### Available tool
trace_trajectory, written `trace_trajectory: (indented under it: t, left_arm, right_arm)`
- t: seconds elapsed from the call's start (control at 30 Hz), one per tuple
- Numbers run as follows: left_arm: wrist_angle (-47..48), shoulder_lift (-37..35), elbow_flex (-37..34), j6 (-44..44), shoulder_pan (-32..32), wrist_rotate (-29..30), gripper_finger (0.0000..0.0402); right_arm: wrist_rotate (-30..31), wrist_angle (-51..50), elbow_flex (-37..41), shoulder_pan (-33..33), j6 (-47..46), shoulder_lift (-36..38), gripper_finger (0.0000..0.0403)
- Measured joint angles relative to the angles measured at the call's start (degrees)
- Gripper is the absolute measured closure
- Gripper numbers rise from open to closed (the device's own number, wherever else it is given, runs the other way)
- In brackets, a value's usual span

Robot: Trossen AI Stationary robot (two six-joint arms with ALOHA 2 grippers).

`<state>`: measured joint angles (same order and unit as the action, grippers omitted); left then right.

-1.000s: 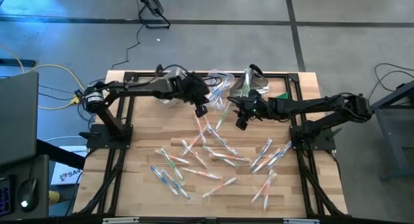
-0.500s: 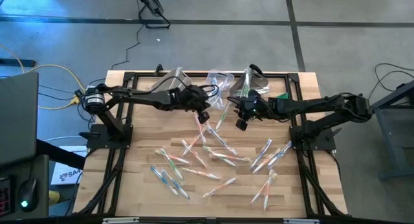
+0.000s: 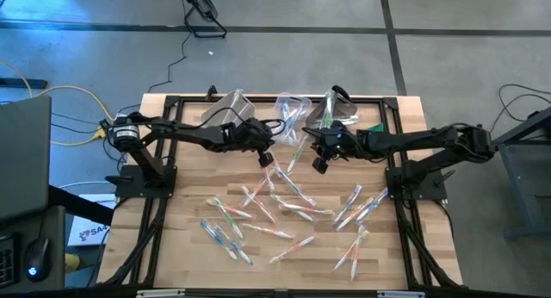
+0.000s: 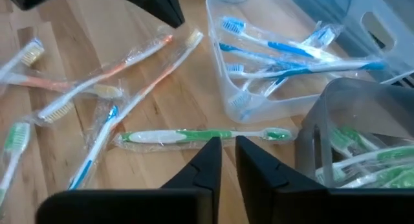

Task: Pick & Place Toothbrushes
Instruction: Adjust the transparent bin

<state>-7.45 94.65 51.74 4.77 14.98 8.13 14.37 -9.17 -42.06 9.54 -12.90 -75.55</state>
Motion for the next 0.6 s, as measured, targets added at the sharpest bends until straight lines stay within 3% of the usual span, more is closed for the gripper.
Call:
trace_trajectory:
  t: [0.1,0.33,0.47,0.6]
  left_arm:
    - [-2.57,-1.2,-2.1,0.0,-0.02,-1.18,0.0401]
    - [-3.77,-10.22,-6.32,-3.82,0.0,-1.15,0.0401]
    - [-3.7,-14.81,-9.73,-4.58,0.0,-1.09,0.0401]
    - [-5.07,-17.52,-12.99,-4.54,0.0,-0.95,0.0401]
  right_arm:
    - [-1.35,1.02,-0.01,0.68,-0.74,-2.15,0.0393]
    - [-3.19,7.93,0.0,1.77,-1.06,-10.03,0.04]
    - [-1.69,12.03,-0.02,2.43,-1.15,-13.64,0.0401]
    - [3.8,13.09,-0.02,3.39,-3.36,-15.56,0.0401]
